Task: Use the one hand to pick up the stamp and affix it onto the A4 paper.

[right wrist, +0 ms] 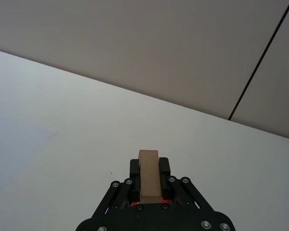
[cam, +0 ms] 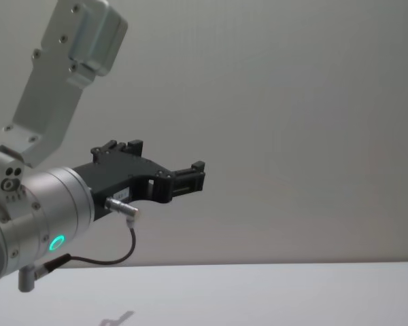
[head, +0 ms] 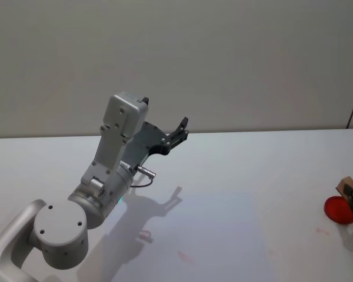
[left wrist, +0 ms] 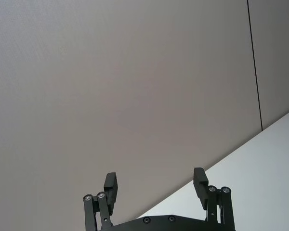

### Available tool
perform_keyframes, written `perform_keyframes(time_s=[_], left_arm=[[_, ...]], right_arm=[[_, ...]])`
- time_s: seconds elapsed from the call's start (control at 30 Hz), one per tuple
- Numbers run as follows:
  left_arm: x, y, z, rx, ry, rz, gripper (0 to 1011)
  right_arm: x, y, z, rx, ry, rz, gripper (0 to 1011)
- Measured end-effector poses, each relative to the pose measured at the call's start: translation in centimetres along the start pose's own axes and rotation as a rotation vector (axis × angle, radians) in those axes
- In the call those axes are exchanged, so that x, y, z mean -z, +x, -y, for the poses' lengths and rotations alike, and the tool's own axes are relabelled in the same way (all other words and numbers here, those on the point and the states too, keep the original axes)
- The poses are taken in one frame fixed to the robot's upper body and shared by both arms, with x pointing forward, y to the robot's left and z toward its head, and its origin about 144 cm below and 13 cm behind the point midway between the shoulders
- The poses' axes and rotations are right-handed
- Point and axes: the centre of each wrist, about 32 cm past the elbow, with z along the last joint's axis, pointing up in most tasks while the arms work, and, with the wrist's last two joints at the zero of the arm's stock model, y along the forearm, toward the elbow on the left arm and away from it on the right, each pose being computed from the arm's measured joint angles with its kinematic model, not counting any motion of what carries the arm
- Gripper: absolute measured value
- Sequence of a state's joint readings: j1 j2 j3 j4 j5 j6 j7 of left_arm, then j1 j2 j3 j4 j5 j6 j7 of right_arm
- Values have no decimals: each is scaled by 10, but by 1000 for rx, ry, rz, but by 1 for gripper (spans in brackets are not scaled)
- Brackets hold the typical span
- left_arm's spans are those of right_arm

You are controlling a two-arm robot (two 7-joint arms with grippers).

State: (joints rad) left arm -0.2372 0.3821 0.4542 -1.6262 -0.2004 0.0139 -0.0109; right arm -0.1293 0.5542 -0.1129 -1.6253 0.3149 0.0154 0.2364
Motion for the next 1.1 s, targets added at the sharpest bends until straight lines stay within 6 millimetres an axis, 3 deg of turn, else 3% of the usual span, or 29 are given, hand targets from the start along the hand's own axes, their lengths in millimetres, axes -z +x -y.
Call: perform_keyframes(time_s=[0.37, 1.1], left_arm=[[0, 0, 0, 0, 0, 0, 1001], [0, 0, 0, 0, 0, 0, 1001]], right_arm=[[6, 3, 6, 14, -5, -3, 223], [22, -5, -9, -6, -23, 17, 223]])
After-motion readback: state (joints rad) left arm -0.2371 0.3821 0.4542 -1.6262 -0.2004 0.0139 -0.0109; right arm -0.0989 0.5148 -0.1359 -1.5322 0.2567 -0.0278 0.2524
